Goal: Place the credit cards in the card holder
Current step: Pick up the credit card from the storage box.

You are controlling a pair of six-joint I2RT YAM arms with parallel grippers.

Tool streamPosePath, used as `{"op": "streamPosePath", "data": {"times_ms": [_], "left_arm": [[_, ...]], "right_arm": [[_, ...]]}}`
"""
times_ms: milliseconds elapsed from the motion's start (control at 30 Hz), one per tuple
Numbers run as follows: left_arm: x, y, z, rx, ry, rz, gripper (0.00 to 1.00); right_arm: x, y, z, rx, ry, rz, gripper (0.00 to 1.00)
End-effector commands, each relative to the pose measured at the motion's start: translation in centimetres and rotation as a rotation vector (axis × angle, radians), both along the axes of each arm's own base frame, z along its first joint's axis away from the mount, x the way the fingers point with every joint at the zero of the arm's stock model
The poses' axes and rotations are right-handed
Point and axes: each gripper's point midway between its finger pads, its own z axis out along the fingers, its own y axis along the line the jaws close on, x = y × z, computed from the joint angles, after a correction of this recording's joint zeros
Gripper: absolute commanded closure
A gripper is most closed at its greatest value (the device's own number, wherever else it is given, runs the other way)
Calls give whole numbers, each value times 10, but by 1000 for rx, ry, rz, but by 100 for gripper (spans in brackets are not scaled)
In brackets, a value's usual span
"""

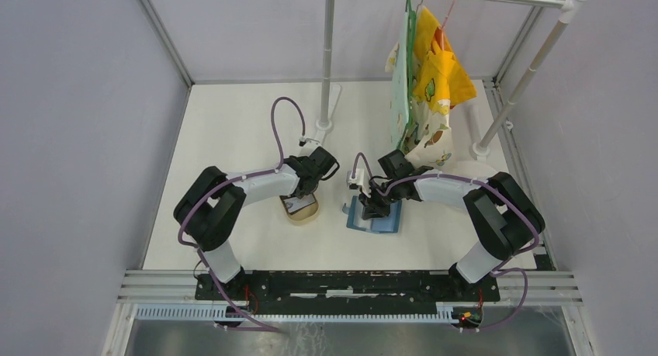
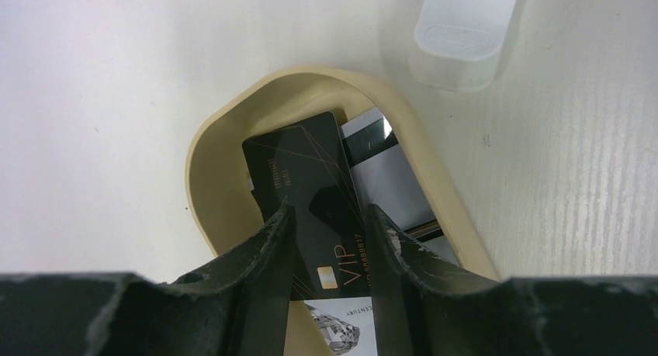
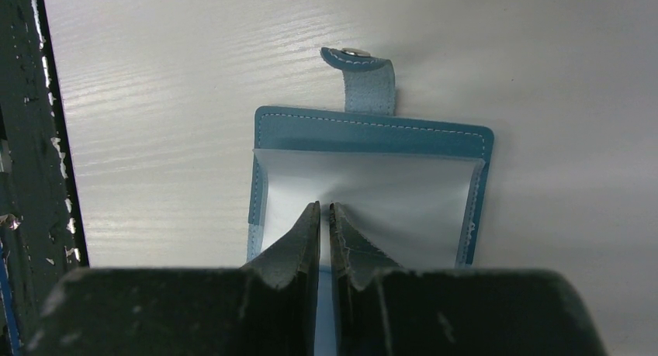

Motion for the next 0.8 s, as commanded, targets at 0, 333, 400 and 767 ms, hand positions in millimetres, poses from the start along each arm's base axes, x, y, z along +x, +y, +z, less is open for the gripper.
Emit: {"op": "streamPosePath", "data": {"times_ms": [0,333,400,767], "left_arm": [[0,8,13,26,-28,38,55],[-6,20,29,36,-54,76,58],[-7,20,32,30,-61,81,58],[-17,28,37,9,-69,108,65]], "right_arm": [[9,8,12,38,-28,15,86],[9,8,13,39,-29,15,86],[9,8,13,39,-28,15,86],[9,8,13,38,-30,15,86]]}}
